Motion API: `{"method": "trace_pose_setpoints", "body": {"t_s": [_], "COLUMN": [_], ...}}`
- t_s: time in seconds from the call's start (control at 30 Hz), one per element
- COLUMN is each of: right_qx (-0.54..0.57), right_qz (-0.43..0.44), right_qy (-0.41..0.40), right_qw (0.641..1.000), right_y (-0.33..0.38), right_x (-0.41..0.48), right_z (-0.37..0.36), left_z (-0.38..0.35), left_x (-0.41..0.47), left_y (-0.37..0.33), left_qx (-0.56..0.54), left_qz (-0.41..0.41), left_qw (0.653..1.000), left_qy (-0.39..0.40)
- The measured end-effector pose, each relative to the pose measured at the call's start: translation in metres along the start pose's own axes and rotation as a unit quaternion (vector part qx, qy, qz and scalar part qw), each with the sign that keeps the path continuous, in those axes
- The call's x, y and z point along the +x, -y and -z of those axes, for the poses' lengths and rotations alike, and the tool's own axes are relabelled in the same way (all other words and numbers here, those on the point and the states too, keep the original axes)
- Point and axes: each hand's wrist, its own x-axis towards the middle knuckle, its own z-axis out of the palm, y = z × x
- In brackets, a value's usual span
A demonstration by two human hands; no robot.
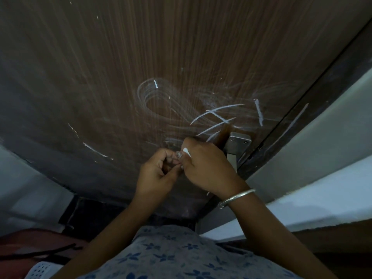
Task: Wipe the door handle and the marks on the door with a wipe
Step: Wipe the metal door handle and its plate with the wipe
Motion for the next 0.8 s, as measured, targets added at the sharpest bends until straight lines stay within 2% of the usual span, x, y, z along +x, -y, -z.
{"method": "trace_pose_setpoints", "body": {"t_s": [0.27,0.47,0.63,0.8], "right_qx": [-0.112,0.004,0.030,-0.076], "right_qz": [-0.008,-0.018,-0.013,0.050], "right_qy": [-0.047,0.009,0.041,0.005], "right_qw": [0.993,1.000,0.999,0.996], "right_y": [0.004,0.006,0.002,0.007], "right_x": [-0.009,-0.002,-0.001,-0.003], "right_z": [-0.003,0.004,0.010,0.013], "left_z": [0.002,-0.001,-0.004,-0.005], "left_x": [0.001,0.002,0.001,0.000], "left_y": [0.003,0.003,0.004,0.000], "left_qx": [-0.015,-0.028,-0.025,-0.020], "left_qz": [0.006,0.026,0.026,0.025], "left_qw": [1.000,0.999,0.999,0.999], "left_qy": [0.003,-0.007,-0.018,-0.018]}}
